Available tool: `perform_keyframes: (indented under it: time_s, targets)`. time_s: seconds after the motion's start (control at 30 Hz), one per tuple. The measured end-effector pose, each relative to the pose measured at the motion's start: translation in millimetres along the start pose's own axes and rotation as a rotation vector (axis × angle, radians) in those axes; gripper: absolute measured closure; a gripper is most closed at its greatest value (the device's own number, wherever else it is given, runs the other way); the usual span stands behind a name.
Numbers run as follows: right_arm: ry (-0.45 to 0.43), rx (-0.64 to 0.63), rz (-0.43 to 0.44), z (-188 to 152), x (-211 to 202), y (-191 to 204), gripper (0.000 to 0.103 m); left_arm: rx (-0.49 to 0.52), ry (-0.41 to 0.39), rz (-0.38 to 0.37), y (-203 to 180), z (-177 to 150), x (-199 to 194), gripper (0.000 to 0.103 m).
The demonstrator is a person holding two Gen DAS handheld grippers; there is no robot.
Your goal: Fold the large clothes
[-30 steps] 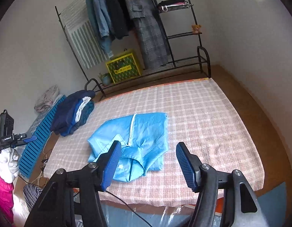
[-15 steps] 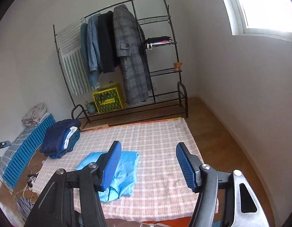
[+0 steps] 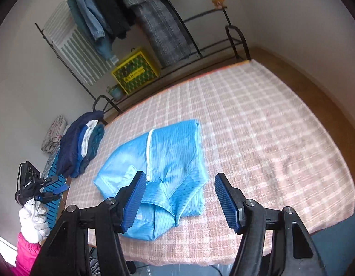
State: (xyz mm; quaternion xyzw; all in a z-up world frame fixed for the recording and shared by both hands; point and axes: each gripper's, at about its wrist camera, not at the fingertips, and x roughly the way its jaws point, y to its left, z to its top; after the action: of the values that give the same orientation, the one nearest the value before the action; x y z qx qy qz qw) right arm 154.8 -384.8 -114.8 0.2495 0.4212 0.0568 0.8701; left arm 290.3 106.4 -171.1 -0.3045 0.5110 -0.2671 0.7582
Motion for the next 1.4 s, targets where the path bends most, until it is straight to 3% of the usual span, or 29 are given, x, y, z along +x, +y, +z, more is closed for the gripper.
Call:
perform_keyframes:
  time_s: [0.17,0.3,0.37,0.4,0.47,0.5,0.53,0.6,0.7,0.77,0.9,1.0,1.1,1.13,1.17,1.2,1.27,1.33,1.4]
  targets:
    - [0.088,0.074,-0.030,-1.2,64.8,-25.8,0.038,-0.045,0.040,-0.006,18.7,13.8,52.0,0.034]
    - [0.128,0.121,0.012,-0.2,88.9,-36.3,0.037,-0.082,0.079,-0.028,30.4,20.9,81.1,0.034]
    - [0.144,0.122,0.021,-0.5,97.6,-37.0,0.039,-0.082,0.094,-0.030,30.4,23.7,91.7,0.041]
    - [0.151,0.124,0.032,-0.8,101.7,-36.8,0.044,-0.075,0.104,-0.031,29.7,24.9,97.1,0.051]
    - [0.181,0.131,0.090,-1.6,109.2,-34.7,0.063,-0.058,0.125,-0.026,29.6,26.4,107.5,0.073]
    - [0.200,0.132,0.114,-2.6,112.7,-33.0,0.080,-0.037,0.137,-0.023,29.0,26.5,112.4,0.094]
    - [0.210,0.135,0.138,-4.4,114.4,-31.1,0.091,-0.010,0.141,-0.006,28.1,25.8,115.3,0.099]
    - [0.214,0.169,0.195,-7.8,112.2,-29.3,0.101,0.024,0.135,0.019,27.2,23.5,113.8,0.099]
    - [0.202,0.227,0.337,-9.5,100.4,-25.3,0.103,0.031,0.130,-0.013,31.8,22.5,100.1,0.100]
    - [0.202,0.217,0.384,-12.4,98.9,-22.7,0.103,0.033,0.123,-0.004,40.2,22.2,94.7,0.101]
    - [0.298,0.233,0.283,-32.6,127.6,-31.8,0.103,-0.010,0.174,0.056,71.5,17.0,113.7,0.101]
    - [0.317,0.207,0.238,-35.6,135.3,-33.4,0.103,-0.010,0.181,0.071,77.7,14.8,120.7,0.101]
    - [0.324,0.157,0.237,-28.2,130.2,-29.3,0.092,0.017,0.172,0.092,71.8,15.4,122.2,0.100]
    - [0.327,0.130,0.240,-23.6,127.0,-27.0,0.077,0.025,0.170,0.098,68.2,15.6,123.6,0.100]
    - [0.313,0.098,0.231,-18.2,121.3,-24.7,0.070,0.032,0.168,0.104,63.8,15.5,126.7,0.100]
    - [0.286,0.073,0.205,-12.3,113.6,-24.3,0.064,0.040,0.169,0.116,60.1,16.1,127.5,0.096]
    - [0.236,0.055,0.189,-0.9,101.1,-25.3,0.064,0.052,0.157,0.130,55.5,17.6,123.0,0.090]
    - [0.180,0.064,0.160,8.7,91.0,-27.4,0.065,0.053,0.127,0.164,53.8,20.7,111.0,0.068]
    - [0.138,0.034,0.156,13.8,84.1,-21.7,0.069,0.067,0.070,0.192,48.5,24.0,98.9,0.067]
